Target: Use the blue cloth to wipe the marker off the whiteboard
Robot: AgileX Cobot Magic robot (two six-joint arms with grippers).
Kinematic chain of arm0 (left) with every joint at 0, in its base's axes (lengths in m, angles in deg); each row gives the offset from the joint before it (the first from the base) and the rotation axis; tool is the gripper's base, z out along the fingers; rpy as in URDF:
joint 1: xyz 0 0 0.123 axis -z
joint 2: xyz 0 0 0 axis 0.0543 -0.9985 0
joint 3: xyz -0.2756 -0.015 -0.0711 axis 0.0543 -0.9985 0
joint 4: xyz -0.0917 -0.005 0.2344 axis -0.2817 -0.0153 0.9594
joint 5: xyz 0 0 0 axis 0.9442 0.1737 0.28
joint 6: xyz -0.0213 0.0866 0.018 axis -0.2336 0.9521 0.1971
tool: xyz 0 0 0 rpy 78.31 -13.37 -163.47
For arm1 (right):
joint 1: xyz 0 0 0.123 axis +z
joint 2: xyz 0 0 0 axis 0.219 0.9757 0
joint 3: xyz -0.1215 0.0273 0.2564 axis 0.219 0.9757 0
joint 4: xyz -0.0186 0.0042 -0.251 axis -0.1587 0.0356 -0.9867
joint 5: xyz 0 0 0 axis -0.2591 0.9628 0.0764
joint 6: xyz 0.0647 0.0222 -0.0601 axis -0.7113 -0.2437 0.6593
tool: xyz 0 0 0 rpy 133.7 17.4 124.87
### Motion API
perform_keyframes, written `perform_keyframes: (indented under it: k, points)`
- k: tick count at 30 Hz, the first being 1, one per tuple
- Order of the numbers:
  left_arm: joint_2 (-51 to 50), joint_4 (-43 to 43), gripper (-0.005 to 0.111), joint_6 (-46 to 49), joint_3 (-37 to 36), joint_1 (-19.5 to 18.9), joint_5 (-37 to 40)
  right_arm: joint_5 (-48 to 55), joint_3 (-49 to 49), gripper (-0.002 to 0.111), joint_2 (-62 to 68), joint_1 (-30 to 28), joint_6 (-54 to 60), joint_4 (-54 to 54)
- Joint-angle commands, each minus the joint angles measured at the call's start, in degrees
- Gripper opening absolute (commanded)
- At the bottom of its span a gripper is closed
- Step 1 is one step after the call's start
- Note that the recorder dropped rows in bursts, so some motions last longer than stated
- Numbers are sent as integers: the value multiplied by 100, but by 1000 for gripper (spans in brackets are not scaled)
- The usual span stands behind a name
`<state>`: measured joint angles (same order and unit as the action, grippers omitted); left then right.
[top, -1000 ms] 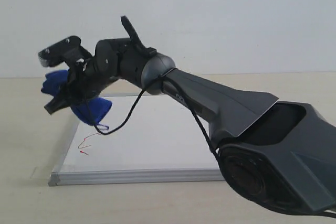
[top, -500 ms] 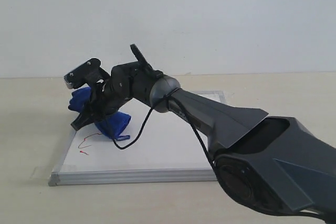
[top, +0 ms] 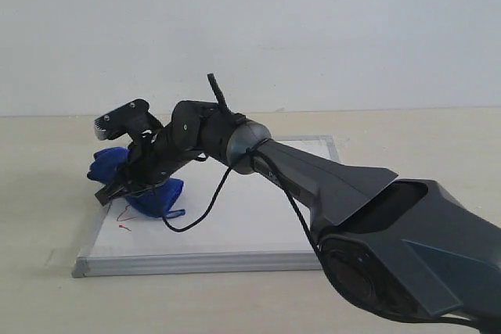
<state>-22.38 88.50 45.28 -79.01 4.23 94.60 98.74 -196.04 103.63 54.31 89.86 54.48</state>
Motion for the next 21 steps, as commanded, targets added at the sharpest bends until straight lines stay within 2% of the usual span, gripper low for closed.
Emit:
perform_keyframes:
  k: [1,11,13,18,21]
  points:
    - [15,2,4,-57,-15,12,-51,1120,-88,-1,46,14,388,627]
    - [15,2,4,-57,-15,12,-51,1968,-457,-1,46,4,690,472]
    - [15,2,4,-57,-15,12,-51,1921,-466,-1,46,4,444,-127]
    - [15,2,4,-57,-15,12,-51,1465,-466,-1,80,4,-682,-2609]
    - [15,2,4,-57,-15,12,-51,1131,-466,-1,69,4,-802,-3040]
